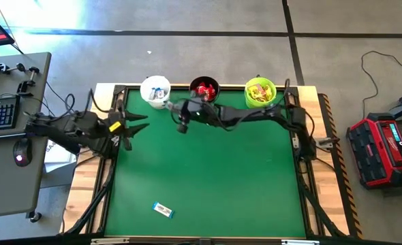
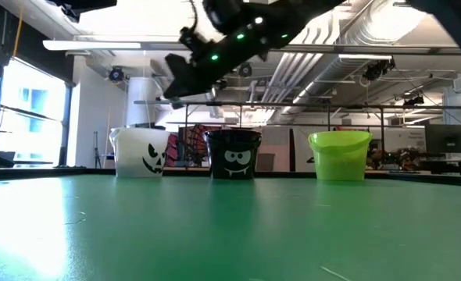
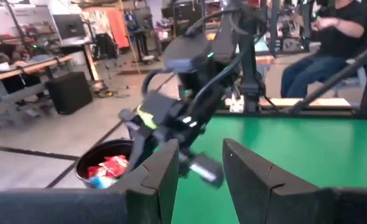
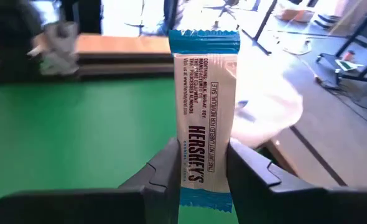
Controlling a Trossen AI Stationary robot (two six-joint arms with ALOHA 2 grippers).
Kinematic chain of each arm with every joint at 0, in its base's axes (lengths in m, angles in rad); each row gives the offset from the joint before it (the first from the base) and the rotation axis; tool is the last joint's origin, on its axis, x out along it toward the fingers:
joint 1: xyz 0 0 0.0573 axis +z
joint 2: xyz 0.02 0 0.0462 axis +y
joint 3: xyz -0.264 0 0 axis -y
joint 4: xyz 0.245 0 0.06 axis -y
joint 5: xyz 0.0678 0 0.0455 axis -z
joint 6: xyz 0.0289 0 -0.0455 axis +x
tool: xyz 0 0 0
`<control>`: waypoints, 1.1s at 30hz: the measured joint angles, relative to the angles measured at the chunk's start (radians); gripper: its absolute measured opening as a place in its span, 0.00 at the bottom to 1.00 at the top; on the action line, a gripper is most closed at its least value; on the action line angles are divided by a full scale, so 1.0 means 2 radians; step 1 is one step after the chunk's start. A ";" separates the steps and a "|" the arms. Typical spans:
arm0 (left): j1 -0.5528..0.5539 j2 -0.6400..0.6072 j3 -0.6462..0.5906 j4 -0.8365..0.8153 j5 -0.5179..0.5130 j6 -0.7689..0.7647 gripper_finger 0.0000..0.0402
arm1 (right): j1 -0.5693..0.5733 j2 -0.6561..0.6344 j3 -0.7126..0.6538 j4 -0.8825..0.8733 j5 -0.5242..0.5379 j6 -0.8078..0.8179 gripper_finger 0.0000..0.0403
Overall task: Sort candy by brand, put in halloween buckets
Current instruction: Put the white chocolate bar into the white bucket
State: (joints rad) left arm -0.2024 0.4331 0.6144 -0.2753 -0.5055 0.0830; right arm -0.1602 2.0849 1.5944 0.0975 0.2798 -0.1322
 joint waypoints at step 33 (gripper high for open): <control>0.000 -0.045 0.000 -0.048 -0.029 -0.010 0.29 | -0.084 0.260 0.373 -0.088 -0.021 0.083 0.24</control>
State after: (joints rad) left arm -0.2024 0.3428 0.6144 -0.3710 -0.5645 0.0628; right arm -0.3274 2.6041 2.3413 -0.0793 0.2382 0.0344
